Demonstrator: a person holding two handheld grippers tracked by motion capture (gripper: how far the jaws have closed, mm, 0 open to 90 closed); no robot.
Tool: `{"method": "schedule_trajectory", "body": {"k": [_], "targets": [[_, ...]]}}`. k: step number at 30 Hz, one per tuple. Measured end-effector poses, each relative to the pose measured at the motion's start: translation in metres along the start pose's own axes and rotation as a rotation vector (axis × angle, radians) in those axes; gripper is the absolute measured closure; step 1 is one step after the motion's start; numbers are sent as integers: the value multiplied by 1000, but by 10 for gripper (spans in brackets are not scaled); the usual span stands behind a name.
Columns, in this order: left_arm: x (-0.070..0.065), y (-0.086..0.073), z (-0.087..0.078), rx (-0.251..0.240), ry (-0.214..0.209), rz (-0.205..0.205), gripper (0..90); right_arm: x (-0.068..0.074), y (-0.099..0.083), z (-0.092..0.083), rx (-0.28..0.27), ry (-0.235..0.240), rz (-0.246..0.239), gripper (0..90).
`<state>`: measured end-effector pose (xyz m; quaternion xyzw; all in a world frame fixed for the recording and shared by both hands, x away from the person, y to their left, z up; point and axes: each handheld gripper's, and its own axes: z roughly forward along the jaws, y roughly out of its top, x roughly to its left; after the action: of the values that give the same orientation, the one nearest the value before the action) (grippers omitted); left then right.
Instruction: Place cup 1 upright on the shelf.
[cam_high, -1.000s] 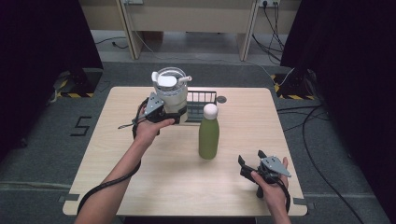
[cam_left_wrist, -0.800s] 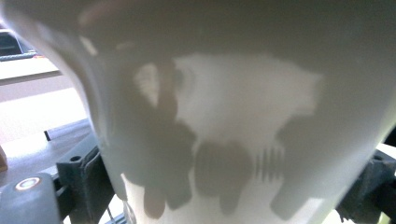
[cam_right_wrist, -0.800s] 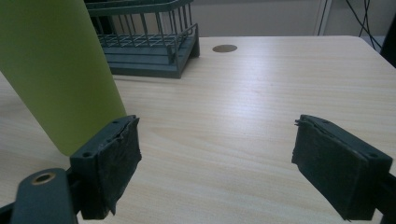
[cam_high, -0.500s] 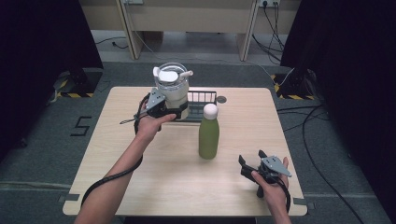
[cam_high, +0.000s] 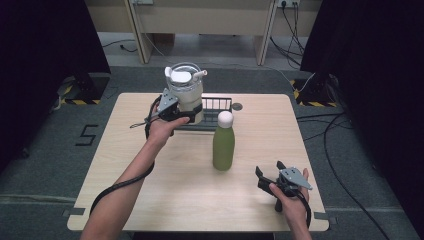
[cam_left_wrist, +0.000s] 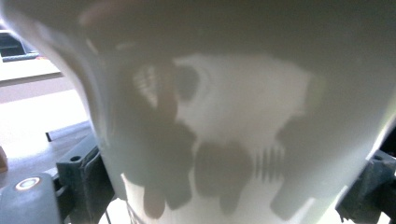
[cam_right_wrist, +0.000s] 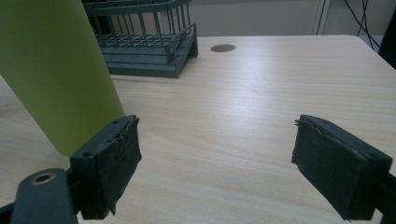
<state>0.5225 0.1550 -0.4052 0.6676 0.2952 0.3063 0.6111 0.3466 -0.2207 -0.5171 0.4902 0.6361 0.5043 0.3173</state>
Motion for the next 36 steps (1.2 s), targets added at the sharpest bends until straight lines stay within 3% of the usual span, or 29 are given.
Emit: {"method": "schedule_trajectory", "body": {"k": [11, 36], "targets": [[1, 7, 9, 1, 4, 11, 104, -1, 0, 0, -1, -3, -1, 149], [16, 15, 28, 7, 50, -11, 104, -2, -1, 0, 1, -2, 5, 149]]}}
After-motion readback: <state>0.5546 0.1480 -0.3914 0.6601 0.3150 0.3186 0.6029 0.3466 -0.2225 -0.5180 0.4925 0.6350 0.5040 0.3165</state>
